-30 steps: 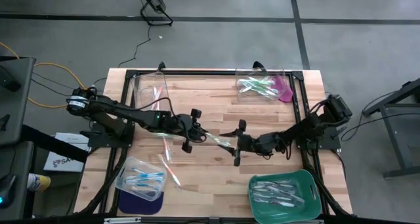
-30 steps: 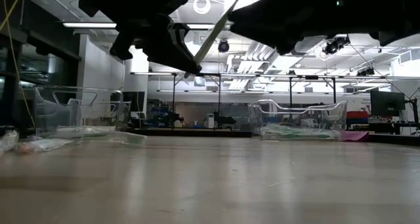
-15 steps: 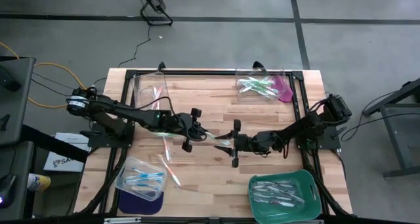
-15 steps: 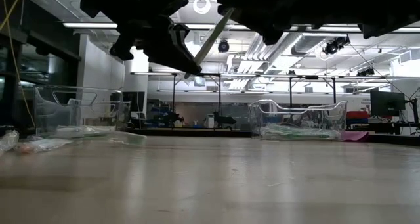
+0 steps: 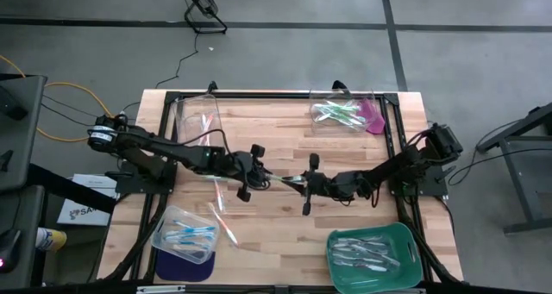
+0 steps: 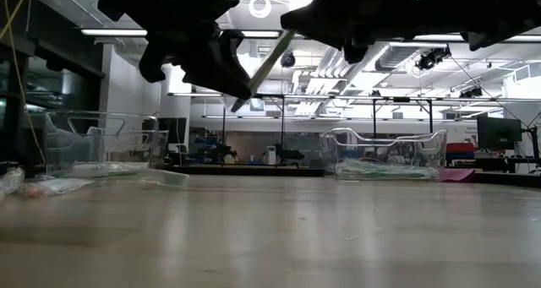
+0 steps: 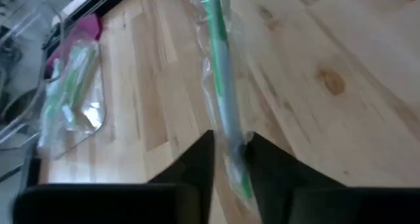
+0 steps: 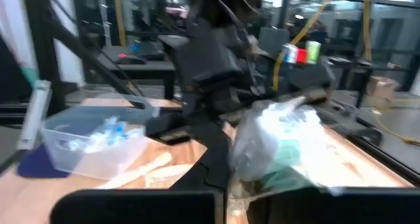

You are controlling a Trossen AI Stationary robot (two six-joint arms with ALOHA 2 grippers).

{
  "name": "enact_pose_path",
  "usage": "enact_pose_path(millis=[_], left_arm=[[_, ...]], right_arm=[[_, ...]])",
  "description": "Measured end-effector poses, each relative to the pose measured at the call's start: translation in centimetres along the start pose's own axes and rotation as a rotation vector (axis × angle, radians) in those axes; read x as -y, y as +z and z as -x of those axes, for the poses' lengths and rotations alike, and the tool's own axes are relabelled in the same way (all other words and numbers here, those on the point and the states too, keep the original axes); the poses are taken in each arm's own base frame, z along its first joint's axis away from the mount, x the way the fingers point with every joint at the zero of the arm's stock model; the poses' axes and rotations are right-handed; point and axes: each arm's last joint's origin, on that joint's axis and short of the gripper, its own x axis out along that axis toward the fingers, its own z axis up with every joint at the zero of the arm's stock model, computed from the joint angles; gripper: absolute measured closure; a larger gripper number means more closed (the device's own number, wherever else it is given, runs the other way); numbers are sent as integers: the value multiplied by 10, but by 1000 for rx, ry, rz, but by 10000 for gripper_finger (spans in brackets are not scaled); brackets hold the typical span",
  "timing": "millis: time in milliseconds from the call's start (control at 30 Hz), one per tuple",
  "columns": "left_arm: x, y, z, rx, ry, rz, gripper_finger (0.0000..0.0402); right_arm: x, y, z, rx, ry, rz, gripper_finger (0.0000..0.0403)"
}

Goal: Pick & Place Toothbrushes
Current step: Put the green toothbrush into the top right transparent bin

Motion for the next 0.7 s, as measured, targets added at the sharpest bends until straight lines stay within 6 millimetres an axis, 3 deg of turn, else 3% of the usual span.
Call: enact_pose_path(millis=[167,300,533,700], left_arm=[[1,-1,2,-58,61,-21,251],[-2,-4,7,-120,119,-20,218],[-4,-9,27,-208,120,32,218],[-5,-12,37,-244,120,71,229]], right_arm=[[-1,0,3,-30,-54,-8,393],[3,4,6,-67,-125,-21,393],[19,34,24,-109,-326,8,393],[43,64,48,-128,-451,-21,391]])
